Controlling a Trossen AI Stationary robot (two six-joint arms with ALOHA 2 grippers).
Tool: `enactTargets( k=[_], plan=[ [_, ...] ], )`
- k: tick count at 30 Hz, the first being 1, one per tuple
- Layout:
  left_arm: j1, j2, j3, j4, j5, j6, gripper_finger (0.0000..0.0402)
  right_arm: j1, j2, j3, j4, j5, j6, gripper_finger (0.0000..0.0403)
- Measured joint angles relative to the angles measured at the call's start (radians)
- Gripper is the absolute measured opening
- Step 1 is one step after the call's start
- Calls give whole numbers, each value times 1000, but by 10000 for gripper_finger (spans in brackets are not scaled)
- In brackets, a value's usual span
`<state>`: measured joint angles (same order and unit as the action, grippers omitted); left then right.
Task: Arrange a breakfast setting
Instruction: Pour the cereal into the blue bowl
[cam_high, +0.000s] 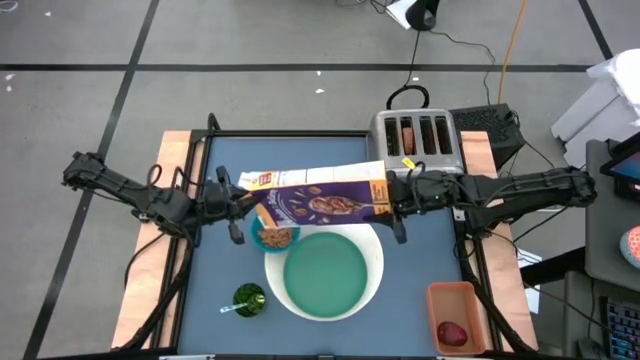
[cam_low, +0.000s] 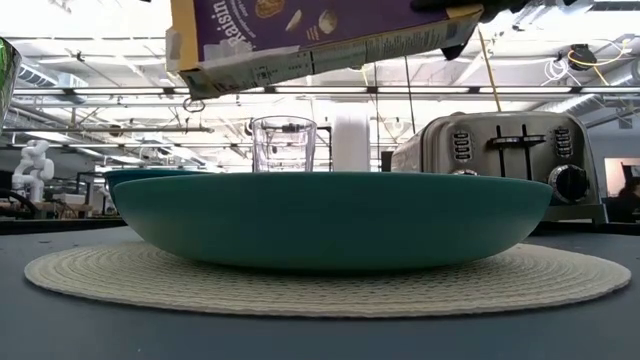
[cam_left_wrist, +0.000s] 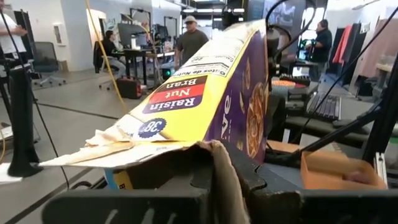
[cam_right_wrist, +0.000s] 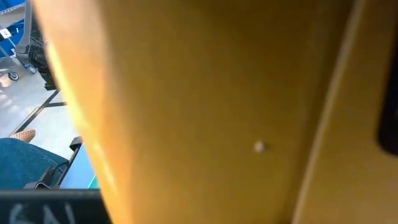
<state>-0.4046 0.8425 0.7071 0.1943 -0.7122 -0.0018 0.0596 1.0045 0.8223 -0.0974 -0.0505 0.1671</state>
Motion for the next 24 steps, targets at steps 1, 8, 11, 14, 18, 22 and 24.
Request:
enactTargets(
  k=[1, 8, 11, 14, 18, 22, 24],
  plan=[
    [0, 0, 1, 8, 1, 3, 21, -1, 0, 0, 4, 0, -1, 162],
    [0, 0, 1, 54, 6, -9, 55, -8, 1, 0, 9, -2, -19, 162],
    [0, 1, 1, 53, 6, -24, 95, -8, 1, 0, 10, -2, -26, 161],
    [0, 1, 1, 51, 6, -24, 130, -8, 1, 0, 11, 0, -40, 161],
    [0, -7, 1, 48, 6, -25, 148, -8, 0, 0, 12, 20, -55, 161],
    [0, -24, 1, 50, 5, -27, 149, -12, -1, 0, 16, 44, -60, 161],
    [0, -36, 1, 50, 5, -27, 150, -14, -2, 0, 19, 45, -60, 161]
  ],
)
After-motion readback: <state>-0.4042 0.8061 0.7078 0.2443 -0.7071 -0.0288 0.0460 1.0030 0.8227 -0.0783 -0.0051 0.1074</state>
